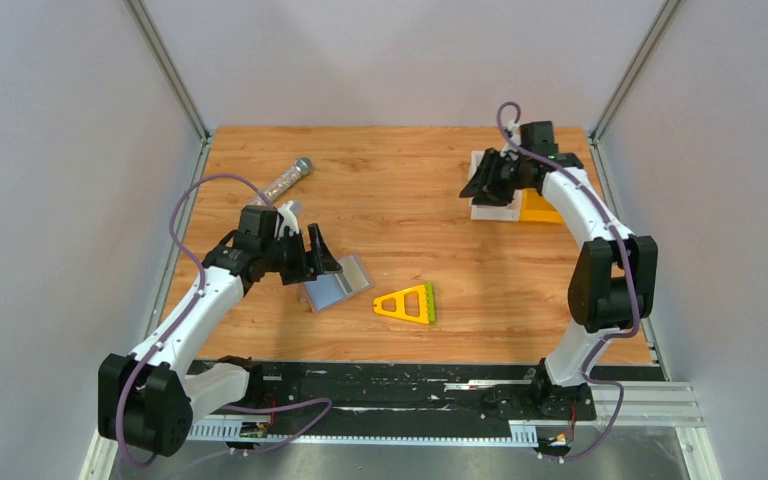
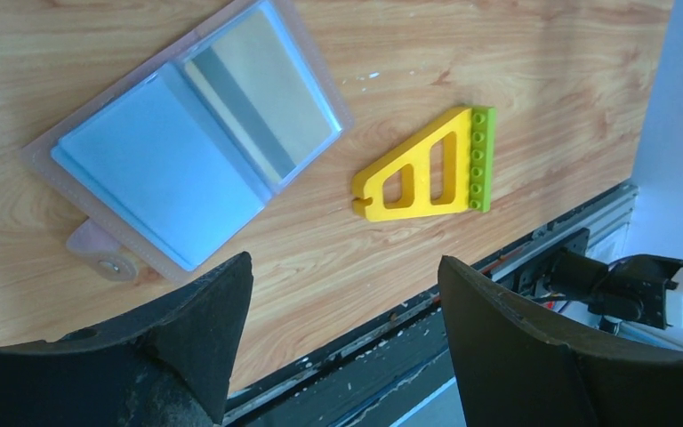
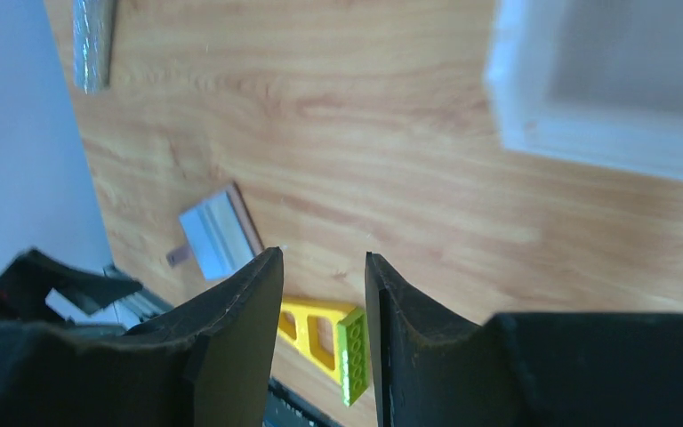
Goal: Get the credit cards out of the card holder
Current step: Remove the credit card from the card holder.
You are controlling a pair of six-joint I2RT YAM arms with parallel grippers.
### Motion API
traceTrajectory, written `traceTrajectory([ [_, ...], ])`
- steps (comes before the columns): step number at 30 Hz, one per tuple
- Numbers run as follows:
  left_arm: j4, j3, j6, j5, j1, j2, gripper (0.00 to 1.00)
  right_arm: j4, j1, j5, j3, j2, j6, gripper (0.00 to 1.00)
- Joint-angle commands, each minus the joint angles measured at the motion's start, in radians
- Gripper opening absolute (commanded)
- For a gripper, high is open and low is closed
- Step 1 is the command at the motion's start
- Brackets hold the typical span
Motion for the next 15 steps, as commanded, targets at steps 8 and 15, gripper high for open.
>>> traceTrajectory([
  [8,0.073,-0.053,-0.019,-0.104,0.010,0.055,0.27,0.283,0.378,0.006,-0.239,-0.090,0.117,0.40],
  [15,0.120,-0.087,-0.039,-0.117,0.037,0.116,0.00,0.399,0.573,0.039,-0.247,0.026,0.173,0.41],
])
